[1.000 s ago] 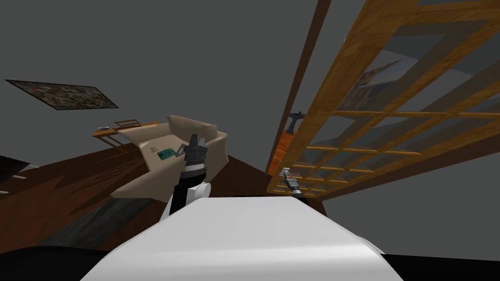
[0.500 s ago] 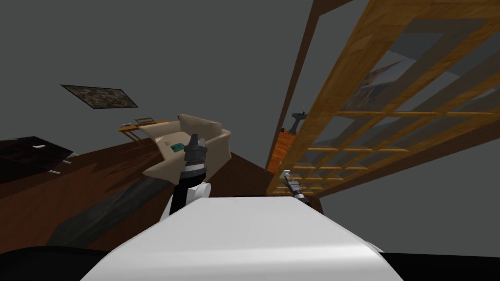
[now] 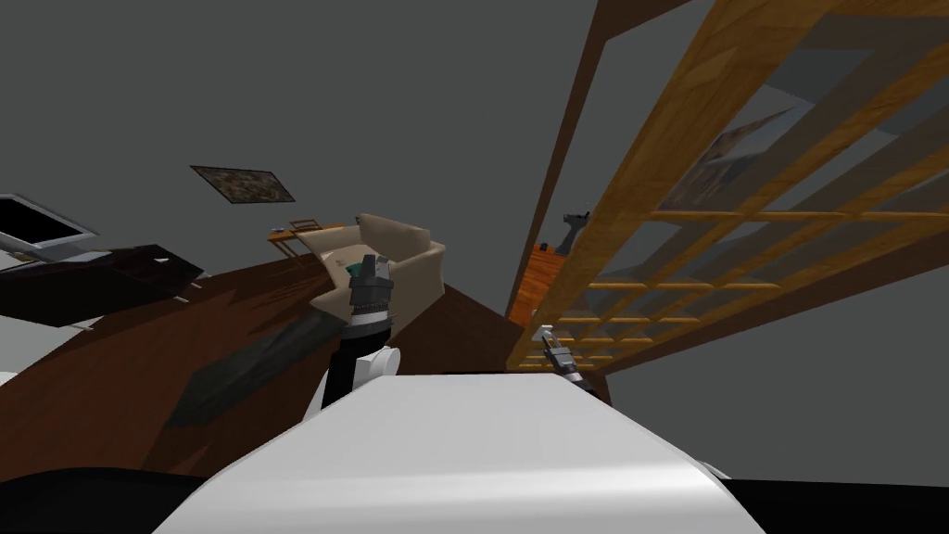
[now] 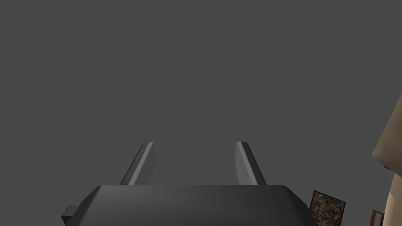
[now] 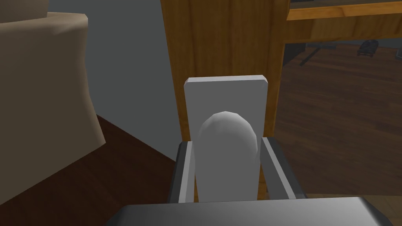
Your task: Pull the door open
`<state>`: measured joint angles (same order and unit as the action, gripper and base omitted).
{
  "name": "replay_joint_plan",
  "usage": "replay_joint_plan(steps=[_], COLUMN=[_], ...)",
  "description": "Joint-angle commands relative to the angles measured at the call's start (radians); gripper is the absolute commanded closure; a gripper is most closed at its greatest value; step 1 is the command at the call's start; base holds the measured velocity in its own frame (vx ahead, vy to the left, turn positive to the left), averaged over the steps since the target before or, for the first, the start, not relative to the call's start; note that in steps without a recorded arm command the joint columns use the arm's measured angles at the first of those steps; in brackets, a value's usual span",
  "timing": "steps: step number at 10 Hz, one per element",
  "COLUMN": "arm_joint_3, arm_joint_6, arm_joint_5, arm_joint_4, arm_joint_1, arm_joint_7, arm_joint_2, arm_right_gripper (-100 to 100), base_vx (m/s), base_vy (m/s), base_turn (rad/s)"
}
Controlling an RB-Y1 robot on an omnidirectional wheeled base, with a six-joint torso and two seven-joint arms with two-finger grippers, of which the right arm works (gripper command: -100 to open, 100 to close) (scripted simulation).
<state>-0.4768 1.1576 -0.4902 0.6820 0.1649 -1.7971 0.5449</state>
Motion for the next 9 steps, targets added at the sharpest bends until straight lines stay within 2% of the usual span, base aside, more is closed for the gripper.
replay_joint_plan(steps=[1,4,5,6,9], arm_joint_3=[-0.014,-0.027,-0.024,-0.033,-0.044], arm_joint_6=[0.023,0.055,0.047,0.067,0.099], arm_joint_5=[0.007,0.014,0.013,0.015,0.017], arm_joint_4=[-0.014,-0.03,-0.031,-0.047,-0.071], arm_joint_1=[0.008,0.014,0.013,0.015,0.017], arm_joint_7=[-0.012,-0.029,-0.026,-0.035,-0.048], arm_joint_2=[0.002,0.014,0.012,0.014,0.019], arm_right_gripper=[100,100,100,100,100], base_vx=[-0.261,-0.202,-0.087,-0.165,-0.229], base_vy=[-0.036,-0.073,-0.032,-0.097,-0.069], base_turn=[0.148,0.112,0.035,0.202,0.167])
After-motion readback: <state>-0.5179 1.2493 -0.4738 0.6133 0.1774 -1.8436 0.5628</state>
